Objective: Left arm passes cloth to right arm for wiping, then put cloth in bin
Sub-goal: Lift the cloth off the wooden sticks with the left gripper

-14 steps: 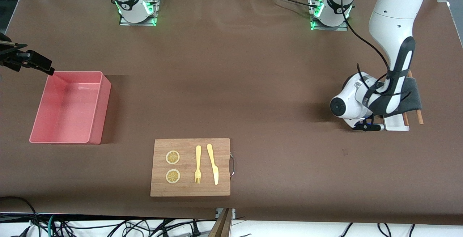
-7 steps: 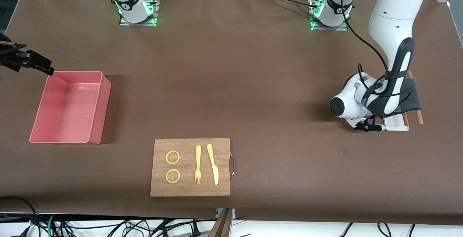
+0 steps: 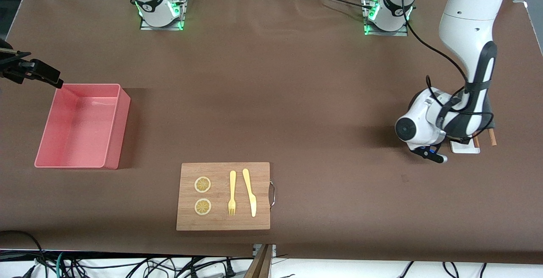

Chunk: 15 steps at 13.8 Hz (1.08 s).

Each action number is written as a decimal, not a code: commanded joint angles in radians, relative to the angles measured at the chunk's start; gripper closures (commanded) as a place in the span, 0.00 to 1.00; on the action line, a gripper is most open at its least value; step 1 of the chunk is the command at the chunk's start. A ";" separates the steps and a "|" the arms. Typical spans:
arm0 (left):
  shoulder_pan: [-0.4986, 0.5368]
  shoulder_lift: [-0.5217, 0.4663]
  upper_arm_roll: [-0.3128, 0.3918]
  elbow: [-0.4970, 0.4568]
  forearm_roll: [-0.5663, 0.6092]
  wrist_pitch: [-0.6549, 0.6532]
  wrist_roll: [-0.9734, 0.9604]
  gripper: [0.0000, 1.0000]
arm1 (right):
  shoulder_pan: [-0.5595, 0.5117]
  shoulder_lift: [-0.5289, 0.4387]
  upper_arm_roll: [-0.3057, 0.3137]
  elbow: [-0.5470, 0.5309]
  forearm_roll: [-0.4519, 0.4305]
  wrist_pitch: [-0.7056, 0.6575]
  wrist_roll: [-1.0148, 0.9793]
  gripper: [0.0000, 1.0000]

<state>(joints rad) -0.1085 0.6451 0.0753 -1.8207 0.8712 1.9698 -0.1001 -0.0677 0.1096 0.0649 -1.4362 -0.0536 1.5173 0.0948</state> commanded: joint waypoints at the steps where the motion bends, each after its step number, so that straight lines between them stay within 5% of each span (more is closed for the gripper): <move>1: 0.030 0.033 -0.002 0.143 -0.244 -0.005 0.317 0.17 | -0.012 0.005 0.006 0.017 0.001 -0.005 -0.021 0.00; 4: 0.116 0.076 0.000 0.216 -0.385 -0.006 0.551 0.19 | -0.012 0.005 0.006 0.016 0.001 -0.006 -0.021 0.00; 7: 0.144 0.080 0.000 0.216 -0.379 -0.034 0.603 0.18 | -0.009 0.021 0.006 0.016 0.001 -0.005 -0.020 0.00; 15: 0.150 0.093 -0.003 0.207 -0.415 -0.043 0.746 0.35 | -0.015 0.025 0.006 0.010 -0.005 0.000 -0.020 0.00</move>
<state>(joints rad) 0.0418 0.7283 0.0738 -1.6398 0.4998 1.9576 0.5820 -0.0706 0.1304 0.0647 -1.4364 -0.0536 1.5174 0.0948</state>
